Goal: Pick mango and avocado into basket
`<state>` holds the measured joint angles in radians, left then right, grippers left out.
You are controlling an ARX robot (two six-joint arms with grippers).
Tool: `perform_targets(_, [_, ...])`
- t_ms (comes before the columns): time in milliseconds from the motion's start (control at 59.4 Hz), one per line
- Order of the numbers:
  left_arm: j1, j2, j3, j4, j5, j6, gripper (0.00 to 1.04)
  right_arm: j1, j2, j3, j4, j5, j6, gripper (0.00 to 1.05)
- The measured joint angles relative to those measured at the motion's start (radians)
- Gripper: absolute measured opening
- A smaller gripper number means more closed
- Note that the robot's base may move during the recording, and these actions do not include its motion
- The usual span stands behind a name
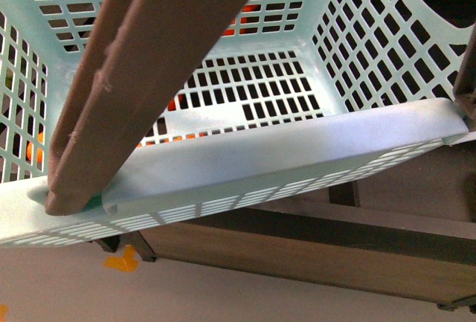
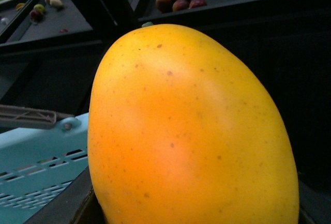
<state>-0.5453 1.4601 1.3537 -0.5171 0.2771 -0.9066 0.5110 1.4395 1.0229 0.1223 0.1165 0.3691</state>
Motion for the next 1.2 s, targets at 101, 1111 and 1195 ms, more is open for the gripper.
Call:
perform_targets(101, [0.000,0.000,0.000,0.000,0.000,0.000,0.07,0.014,0.003,-0.008,0.001,0.003,0.002,0.62])
perform_targets(1111, [0.000,0.002,0.000,0.000,-0.006,-0.004,0.07,0.019,-0.013,-0.066,-0.011,0.138,0.034,0.96])
perform_targets(1195, [-0.001,0.002,0.000,0.000,-0.004,-0.003,0.07,0.019,-0.013,-0.066,-0.011,0.138,0.034,0.96])
